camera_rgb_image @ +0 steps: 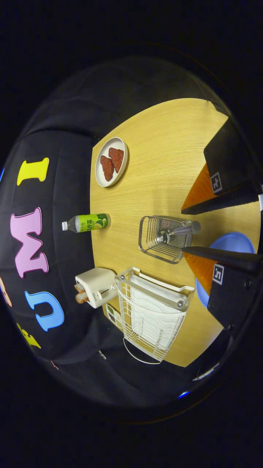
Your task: Take the plate from the dish rack, then take the spoon from the basket and place it into the plate.
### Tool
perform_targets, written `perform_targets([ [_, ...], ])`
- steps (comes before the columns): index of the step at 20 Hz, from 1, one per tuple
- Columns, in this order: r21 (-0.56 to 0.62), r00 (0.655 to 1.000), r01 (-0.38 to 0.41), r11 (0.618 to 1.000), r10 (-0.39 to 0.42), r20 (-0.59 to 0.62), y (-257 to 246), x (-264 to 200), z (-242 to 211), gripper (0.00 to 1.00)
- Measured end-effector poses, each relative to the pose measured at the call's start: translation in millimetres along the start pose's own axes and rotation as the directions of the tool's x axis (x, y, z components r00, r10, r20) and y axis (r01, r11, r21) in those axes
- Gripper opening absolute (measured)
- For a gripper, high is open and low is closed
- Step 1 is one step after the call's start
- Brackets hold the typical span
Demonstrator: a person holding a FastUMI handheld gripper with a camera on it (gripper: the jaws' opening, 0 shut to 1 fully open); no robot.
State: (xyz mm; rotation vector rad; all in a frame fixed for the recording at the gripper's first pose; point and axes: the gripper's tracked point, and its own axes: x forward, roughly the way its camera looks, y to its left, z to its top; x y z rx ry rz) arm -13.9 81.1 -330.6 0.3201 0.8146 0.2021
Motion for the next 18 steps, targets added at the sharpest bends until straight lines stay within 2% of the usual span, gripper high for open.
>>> perform_targets([
  [4,0.022,0.999,0.017,1.000,-0.016,-0.027,-3.3,13.7,2.5,0.33],
  [5,0.034,0.999,0.030,0.999,-0.029,-0.030,-5.5,13.5,4.0,0.21],
  [11,0.065,0.998,0.060,0.996,-0.058,-0.036,-2.0,9.4,3.9,0.10],
  [18,0.070,0.997,0.076,0.995,-0.076,0.009,-1.6,-22.6,25.5,0.10],
])
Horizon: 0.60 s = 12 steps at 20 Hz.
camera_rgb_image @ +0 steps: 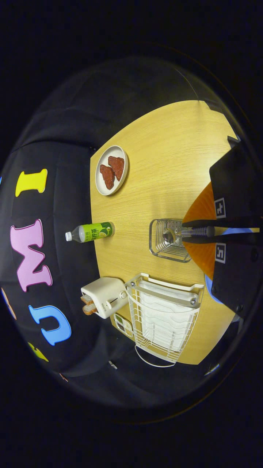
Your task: Take the plate from the dish rack, then take the spoon from the basket and place it into the plate.
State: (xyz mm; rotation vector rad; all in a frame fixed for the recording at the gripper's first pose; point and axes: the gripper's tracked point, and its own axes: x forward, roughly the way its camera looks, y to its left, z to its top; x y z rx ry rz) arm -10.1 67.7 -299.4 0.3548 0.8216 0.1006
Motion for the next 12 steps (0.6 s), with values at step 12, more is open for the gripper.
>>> perform_targets([
  [12,-0.029,0.982,-0.127,0.991,0.130,0.136,14.9,-123.4,-4.6,0.09],
])
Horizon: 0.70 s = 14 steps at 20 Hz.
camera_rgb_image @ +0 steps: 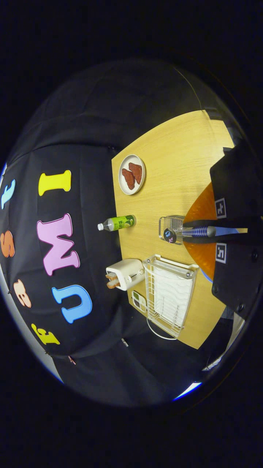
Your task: Take the plate from the dish rack, then take the spoon from the basket and place it into the plate.
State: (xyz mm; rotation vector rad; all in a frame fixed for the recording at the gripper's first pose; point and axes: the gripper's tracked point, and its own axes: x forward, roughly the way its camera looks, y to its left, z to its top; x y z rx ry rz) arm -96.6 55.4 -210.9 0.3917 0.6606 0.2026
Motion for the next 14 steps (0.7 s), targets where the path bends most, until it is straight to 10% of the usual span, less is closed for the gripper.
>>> perform_targets([
  [14,-0.013,0.946,-0.212,0.977,0.202,-0.251,44.7,55.9,-147.2,0.09],
])
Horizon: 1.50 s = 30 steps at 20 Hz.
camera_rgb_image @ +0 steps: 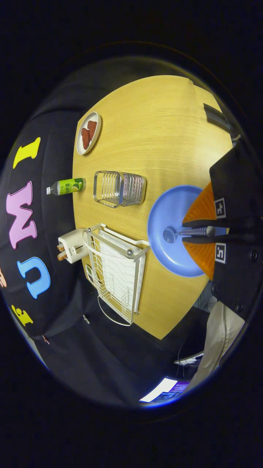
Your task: Take the plate from the dish rack, then take the spoon from the basket and place it into the plate.
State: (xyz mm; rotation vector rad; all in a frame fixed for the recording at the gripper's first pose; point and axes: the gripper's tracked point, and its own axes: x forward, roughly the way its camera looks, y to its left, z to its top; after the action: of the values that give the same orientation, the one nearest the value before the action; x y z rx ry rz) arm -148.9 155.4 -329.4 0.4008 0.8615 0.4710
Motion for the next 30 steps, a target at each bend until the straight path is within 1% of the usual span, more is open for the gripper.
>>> perform_targets([
  [2,0.005,1.000,-0.027,1.000,0.027,0.005,0.4,6.1,2.4,0.10],
  [3,0.003,1.000,-0.031,1.000,0.031,-0.002,-1.1,7.0,-0.1,0.10],
  [5,-0.011,0.999,-0.026,1.000,0.026,-0.030,-4.8,10.6,-6.8,0.13],
  [8,-0.047,0.995,0.012,0.999,-0.017,-0.099,-17.0,21.8,-25.9,0.15],
  [10,-0.070,0.987,0.044,0.997,-0.054,-0.150,-26.3,28.6,-41.6,0.19],
  [12,-0.083,0.981,0.063,0.995,-0.077,-0.175,-31.3,33.0,-50.0,0.22],
  [13,-0.085,0.980,0.075,0.994,-0.090,-0.179,-33.5,34.4,-50.9,0.33],
  [14,-0.085,0.979,0.087,0.993,-0.101,-0.175,-35.9,34.3,-50.6,0.39],
  [15,-0.079,0.980,0.090,0.993,-0.102,-0.170,-34.8,33.5,-47.3,0.49],
  [16,-0.068,0.982,0.092,0.993,-0.102,-0.162,-33.1,33.9,-42.1,0.55],
  [17,-0.057,0.983,0.093,0.994,-0.101,-0.155,-31.1,32.2,-39.5,0.72],
  [18,-0.047,0.984,0.097,0.994,-0.103,-0.148,-30.0,30.2,-35.1,0.81],
  [19,-0.039,0.984,0.108,0.993,-0.113,-0.138,-31.2,28.8,-29.6,0.95],
  [20,-0.030,0.985,0.119,0.992,-0.122,-0.126,-32.5,24.1,-24.3,1.00],
  [23,-0.003,0.987,0.150,0.989,-0.150,-0.057,-35.0,11.5,3.7,0.99],
  [26,0.024,0.983,0.177,0.984,-0.178,0.039,-35.4,-8.6,46.8,0.99],
  [28,0.022,0.973,0.197,0.980,-0.198,0.122,-34.8,-26.1,81.6,0.99],
  [30,0.013,0.953,0.221,0.975,-0.218,0.212,-32.9,-45.8,118.8,0.99],
])
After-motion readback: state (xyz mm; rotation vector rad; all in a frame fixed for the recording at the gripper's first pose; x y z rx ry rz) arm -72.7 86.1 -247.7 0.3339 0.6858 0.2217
